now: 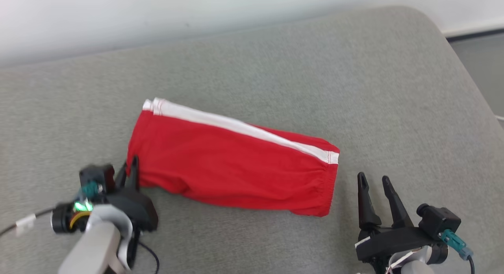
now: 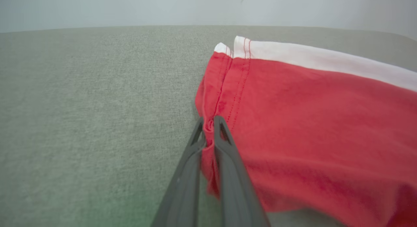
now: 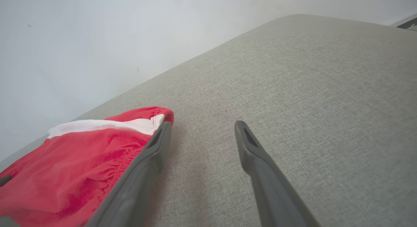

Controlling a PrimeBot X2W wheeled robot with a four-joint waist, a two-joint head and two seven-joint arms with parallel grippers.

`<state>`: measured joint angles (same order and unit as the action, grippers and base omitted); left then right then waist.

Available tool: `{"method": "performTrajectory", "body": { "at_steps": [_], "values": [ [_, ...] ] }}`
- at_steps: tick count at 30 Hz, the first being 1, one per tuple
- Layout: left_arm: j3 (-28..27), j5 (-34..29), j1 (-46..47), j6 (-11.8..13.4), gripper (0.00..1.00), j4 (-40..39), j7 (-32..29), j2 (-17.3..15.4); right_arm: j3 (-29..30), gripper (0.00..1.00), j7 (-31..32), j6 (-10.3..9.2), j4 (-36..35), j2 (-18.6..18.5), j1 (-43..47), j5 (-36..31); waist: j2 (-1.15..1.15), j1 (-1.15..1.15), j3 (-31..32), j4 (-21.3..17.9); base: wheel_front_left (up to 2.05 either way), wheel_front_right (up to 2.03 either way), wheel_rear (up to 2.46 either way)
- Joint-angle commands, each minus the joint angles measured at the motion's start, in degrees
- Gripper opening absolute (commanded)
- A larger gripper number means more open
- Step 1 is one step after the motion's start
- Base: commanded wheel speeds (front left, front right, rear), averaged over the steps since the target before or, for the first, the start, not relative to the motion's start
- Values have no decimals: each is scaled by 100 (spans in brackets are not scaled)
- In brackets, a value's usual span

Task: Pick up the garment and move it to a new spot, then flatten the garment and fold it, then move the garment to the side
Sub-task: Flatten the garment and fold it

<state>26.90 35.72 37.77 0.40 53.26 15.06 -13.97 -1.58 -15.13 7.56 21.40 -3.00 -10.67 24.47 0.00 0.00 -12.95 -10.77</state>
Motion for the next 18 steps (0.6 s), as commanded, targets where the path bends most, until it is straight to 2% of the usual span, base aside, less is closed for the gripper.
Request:
{"method": "performTrajectory", "body": {
  "at_steps": [1, 8, 17, 18],
  "values": [
    [-106, -62, -321, 78, 0, -142, 18, 37, -12, 100, -1, -15, 40, 9, 86, -52, 0, 0, 297, 256, 0, 0, 0],
    [-602, -264, -1206, 272, 0, -698, 18, 201, -64, 100, -1, -15, 107, 10, 256, -198, 0, 0, 622, 475, 0, 0, 0],
    [-914, -663, -1969, 241, 0, -1074, 18, 437, -102, 100, -1, -15, 171, 10, 387, -234, 0, 0, 839, 633, 0, 0, 0],
    [-983, -735, -2038, 261, 26, -1149, 18, 448, -119, 100, -1, -15, 172, 9, 388, -230, 0, 0, 848, 645, 0, 0, 0]
  ]
}}
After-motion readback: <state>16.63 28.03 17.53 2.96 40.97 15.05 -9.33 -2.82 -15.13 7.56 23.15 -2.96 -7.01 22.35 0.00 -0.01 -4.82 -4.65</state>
